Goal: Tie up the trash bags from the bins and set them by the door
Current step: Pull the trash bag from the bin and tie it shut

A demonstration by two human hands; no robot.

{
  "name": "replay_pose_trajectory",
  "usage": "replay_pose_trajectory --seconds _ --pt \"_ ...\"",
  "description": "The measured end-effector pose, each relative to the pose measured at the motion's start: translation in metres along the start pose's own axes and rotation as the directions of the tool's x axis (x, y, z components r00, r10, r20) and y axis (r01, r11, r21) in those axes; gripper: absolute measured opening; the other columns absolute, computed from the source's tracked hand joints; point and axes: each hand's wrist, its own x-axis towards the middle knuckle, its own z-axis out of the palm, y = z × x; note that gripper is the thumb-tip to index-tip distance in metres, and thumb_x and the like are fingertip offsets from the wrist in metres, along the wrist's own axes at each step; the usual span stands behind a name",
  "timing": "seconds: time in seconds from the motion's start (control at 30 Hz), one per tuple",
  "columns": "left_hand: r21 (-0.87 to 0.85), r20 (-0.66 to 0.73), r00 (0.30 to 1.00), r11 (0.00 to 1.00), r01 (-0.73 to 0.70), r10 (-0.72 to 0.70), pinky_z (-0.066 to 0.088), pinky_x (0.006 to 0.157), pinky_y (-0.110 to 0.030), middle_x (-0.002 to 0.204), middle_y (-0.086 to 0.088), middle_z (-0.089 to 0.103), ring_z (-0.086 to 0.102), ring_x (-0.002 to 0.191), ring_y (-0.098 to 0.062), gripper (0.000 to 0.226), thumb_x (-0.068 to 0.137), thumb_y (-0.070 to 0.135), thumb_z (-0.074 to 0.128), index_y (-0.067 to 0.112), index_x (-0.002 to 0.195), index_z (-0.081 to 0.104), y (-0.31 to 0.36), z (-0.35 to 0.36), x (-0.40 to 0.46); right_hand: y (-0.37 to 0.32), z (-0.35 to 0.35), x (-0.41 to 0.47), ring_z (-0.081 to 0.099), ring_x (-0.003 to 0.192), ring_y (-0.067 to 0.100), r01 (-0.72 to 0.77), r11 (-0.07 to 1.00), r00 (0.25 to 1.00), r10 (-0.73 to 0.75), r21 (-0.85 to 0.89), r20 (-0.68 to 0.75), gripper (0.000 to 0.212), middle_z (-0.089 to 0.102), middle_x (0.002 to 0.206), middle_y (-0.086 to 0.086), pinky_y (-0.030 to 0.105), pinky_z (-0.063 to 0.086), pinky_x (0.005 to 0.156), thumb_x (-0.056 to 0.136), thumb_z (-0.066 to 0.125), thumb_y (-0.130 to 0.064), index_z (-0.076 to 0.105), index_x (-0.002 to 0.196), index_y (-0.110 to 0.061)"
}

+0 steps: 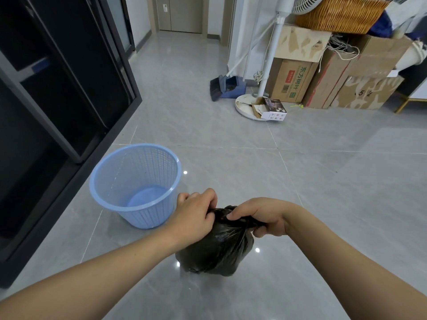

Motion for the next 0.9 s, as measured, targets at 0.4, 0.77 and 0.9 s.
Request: replay_pose_trajectory --seconds 0.4,0.77,0.9 --pt "0.012 -0.084 0.966 0.970 -0.243 0.243 0.037 0.073 -0.023 0.070 0.013 0.051 0.048 0.069 -0.006 0.008 0.078 0.023 0.056 0.024 0.074 0.050 0.011 -0.022 -0.009 -0.001 -0.006 0.004 0.033 0.043 0.012 0.032 0.963 0.986 0.014 0.268 -0.167 0.015 0.047 0.063 0.001 0.020 0.015 0.039 0.086 0.053 -0.024 0.059 0.080 -0.011" --pt "-0.178 0.035 0.999 0.983 0.035 -0.029 0.035 0.053 -0.016 0.070 0.014 0.057 0.050 0.060 -0.007 0.006 0.082 0.029 0.054 0.030 0.076 0.053 0.008 -0.017 -0.005 0.002 -0.012 0.006 0.039 0.037 0.008 0.266 0.957 0.858 -0.291 -0.118 -0.423 0.028 0.043 0.044 -0.007 0.017 0.029 0.037 0.075 0.074 -0.025 0.055 0.061 -0.011" --pt "-0.226 0.065 0.997 0.972 0.066 -0.052 0.036 0.049 -0.015 0.076 0.026 0.056 0.048 0.057 -0.003 0.004 0.081 0.032 0.054 0.032 0.078 0.053 0.010 -0.017 -0.005 0.002 -0.016 0.005 0.057 0.060 0.017 0.223 0.974 0.898 -0.185 0.049 -0.400 0.014 0.063 0.070 0.006 0.024 0.039 0.050 0.074 0.074 -0.023 0.065 0.076 -0.012"
